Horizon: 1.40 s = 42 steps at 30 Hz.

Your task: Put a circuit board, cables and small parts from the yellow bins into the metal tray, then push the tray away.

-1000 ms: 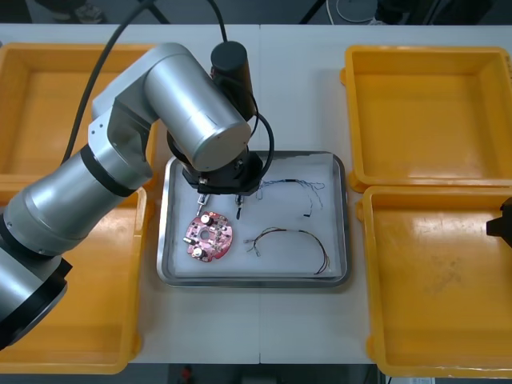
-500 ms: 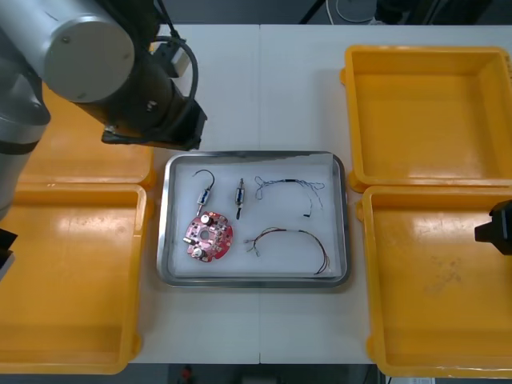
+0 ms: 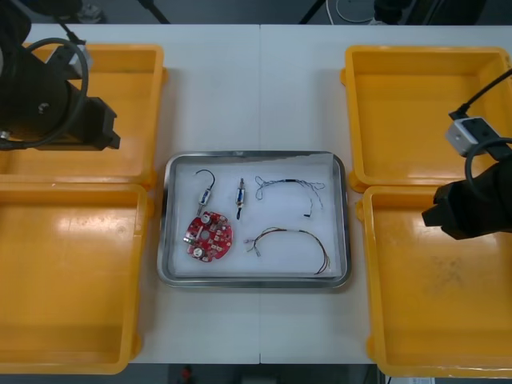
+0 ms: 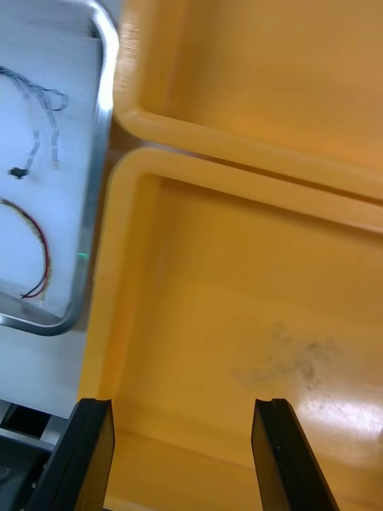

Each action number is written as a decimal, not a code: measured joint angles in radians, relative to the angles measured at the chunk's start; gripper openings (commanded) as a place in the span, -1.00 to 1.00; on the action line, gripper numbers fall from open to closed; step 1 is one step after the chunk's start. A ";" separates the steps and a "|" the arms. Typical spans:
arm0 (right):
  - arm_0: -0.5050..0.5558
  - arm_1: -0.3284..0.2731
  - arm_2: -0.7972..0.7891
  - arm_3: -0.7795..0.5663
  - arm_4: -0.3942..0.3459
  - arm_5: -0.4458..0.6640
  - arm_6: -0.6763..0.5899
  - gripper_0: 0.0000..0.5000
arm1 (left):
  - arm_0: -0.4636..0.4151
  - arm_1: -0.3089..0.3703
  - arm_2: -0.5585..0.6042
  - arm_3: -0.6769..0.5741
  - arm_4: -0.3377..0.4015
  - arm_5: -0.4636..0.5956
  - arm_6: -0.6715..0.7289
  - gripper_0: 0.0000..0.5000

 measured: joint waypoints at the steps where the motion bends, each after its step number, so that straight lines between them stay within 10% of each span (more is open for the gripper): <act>1: -0.028 0.000 0.033 0.000 0.000 0.000 0.000 1.00 | 0.015 0.008 0.018 -0.001 0.000 0.000 -0.001 1.00; 13: -0.300 0.017 0.525 0.027 0.108 0.000 0.000 1.00 | 0.200 0.072 0.224 -0.007 0.035 0.000 -0.233 1.00; 27: -0.420 0.229 0.810 0.146 0.259 -0.105 0.246 1.00 | 0.436 0.104 0.332 -0.076 0.075 0.000 -0.279 1.00; 42: -0.510 0.299 1.098 0.267 0.385 -0.285 0.426 1.00 | 0.458 0.104 0.344 -0.097 0.086 0.000 -0.279 1.00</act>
